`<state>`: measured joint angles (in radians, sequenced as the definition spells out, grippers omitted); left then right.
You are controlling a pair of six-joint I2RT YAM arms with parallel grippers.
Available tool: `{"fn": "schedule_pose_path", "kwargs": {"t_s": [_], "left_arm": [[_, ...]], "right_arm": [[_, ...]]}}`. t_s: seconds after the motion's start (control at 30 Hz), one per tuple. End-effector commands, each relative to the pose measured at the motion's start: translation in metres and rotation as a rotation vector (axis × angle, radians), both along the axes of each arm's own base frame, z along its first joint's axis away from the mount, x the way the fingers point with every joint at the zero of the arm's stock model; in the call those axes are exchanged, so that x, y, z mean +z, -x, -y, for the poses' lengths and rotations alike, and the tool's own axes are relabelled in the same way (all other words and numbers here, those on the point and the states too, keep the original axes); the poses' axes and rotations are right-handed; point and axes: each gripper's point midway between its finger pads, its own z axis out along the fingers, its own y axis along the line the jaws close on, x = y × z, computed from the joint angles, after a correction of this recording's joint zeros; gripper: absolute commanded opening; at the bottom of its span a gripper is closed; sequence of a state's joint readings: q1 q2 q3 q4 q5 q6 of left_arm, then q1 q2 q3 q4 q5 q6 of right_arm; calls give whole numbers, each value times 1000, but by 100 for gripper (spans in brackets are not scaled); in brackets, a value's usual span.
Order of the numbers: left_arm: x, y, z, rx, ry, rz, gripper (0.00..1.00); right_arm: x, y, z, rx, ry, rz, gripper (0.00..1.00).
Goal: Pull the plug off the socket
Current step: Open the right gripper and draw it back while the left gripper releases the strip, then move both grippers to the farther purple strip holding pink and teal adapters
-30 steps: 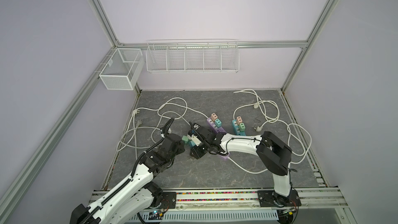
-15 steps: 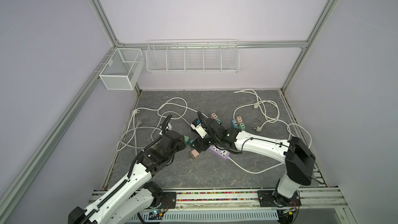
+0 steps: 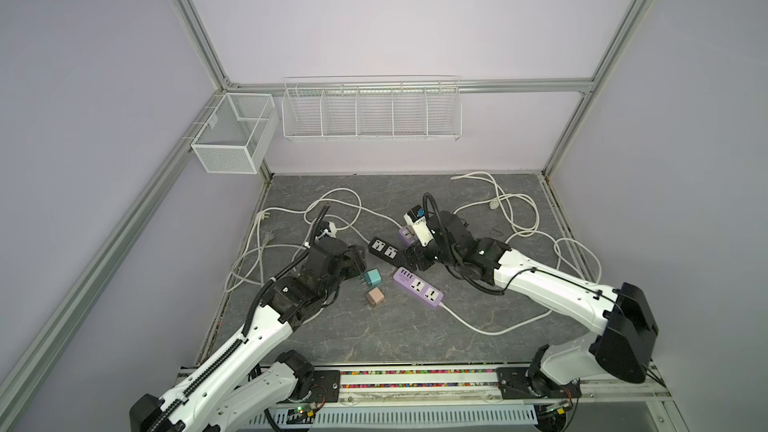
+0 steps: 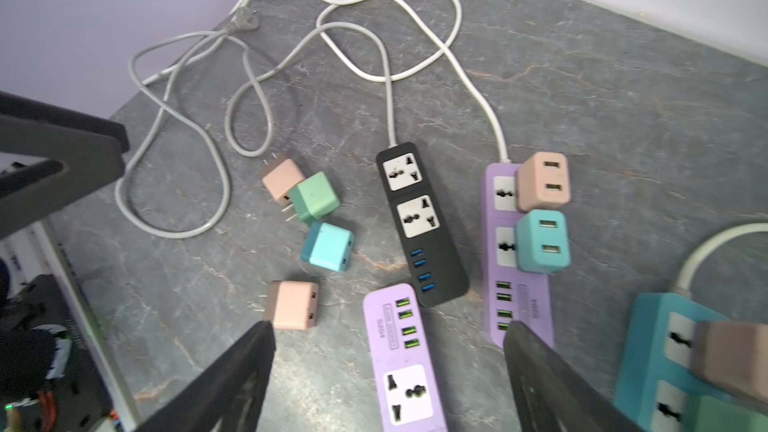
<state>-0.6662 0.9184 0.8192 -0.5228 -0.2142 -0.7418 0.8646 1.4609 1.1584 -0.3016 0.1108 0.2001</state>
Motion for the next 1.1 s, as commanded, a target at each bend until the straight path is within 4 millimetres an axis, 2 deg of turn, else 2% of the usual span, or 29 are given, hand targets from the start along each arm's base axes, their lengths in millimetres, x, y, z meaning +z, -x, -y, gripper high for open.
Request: {"fn": "schedule_pose_path", "kwargs": {"t_s": [0.0,0.23,0.53,0.6,0.8,0.93,1.07], "left_arm": [[10,-13,16,-55,-3,27,63],[-3,-44,55,-106,49,25,63],[-36,-86,107,-173,84,-40,61],[-47,-94,112,-156,93,-68,60],[-61,-118,123,-134,122,-72,56],[-72,-132,124,-129,182,-116,51],[-86,-144,119,-103,193,-134,49]], "right_arm": [[-1,-7,26,-65,63,40,88],[-1,-24,61,-210,107,68,89],[-17,-43,75,-244,119,48,89],[-22,-50,80,-270,123,26,89],[-30,-64,71,-237,123,-31,89],[-35,-75,63,-226,136,-71,90],[-43,-87,55,-217,156,-79,95]]}}
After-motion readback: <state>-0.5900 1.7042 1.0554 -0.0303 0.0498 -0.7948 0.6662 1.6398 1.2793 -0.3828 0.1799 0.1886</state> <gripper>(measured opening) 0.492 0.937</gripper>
